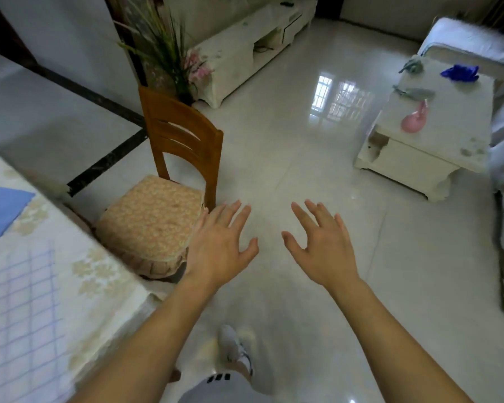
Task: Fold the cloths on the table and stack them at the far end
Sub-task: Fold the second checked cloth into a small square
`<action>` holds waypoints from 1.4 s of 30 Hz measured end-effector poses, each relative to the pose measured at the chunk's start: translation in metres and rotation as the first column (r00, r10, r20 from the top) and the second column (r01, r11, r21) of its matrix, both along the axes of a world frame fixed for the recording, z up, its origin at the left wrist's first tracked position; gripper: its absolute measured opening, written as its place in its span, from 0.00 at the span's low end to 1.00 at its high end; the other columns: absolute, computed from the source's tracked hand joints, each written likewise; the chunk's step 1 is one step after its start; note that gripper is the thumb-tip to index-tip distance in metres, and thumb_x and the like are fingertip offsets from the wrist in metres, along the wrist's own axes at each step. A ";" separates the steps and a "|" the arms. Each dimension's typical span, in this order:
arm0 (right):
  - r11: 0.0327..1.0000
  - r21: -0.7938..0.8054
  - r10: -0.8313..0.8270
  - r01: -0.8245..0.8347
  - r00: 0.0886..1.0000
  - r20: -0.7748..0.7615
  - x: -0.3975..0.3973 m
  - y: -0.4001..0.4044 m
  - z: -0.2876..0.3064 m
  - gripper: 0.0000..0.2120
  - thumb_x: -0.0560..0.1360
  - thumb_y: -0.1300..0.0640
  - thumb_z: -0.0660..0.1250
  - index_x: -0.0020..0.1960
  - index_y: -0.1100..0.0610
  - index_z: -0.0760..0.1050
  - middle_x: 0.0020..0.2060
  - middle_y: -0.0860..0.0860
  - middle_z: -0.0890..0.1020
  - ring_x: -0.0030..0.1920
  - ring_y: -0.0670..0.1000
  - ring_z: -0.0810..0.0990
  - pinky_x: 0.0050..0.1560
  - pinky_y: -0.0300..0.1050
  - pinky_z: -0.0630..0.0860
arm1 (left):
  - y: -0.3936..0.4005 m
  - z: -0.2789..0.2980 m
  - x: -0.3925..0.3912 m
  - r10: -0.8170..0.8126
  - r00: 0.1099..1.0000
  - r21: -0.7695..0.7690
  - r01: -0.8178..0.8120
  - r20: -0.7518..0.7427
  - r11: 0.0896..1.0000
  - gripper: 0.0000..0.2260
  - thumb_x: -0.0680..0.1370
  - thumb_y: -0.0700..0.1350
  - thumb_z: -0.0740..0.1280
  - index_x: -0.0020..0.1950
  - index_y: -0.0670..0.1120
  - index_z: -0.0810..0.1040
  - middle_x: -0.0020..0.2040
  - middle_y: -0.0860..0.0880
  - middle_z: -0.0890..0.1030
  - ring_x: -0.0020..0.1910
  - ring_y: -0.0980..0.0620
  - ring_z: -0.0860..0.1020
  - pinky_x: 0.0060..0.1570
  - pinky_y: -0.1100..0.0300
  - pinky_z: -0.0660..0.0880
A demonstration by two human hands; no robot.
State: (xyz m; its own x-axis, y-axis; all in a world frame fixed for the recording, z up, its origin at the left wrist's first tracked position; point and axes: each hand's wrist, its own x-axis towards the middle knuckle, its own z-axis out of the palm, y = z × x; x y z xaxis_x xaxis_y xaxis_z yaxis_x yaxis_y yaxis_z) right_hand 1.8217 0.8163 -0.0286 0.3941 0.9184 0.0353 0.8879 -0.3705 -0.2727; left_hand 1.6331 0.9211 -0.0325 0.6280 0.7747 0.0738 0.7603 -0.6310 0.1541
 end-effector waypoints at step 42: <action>-0.036 0.014 0.997 -0.999 -0.037 -0.067 -0.323 0.446 -0.056 0.31 0.75 0.37 0.54 0.73 0.49 0.71 0.73 0.54 0.71 0.75 0.57 0.67 0.73 0.62 0.61 | 0.129 -0.055 -0.219 0.998 0.041 -0.076 -0.996 -0.057 0.036 0.27 0.75 0.61 0.61 0.71 0.50 0.74 0.69 0.51 0.77 0.70 0.46 0.72 0.73 0.42 0.61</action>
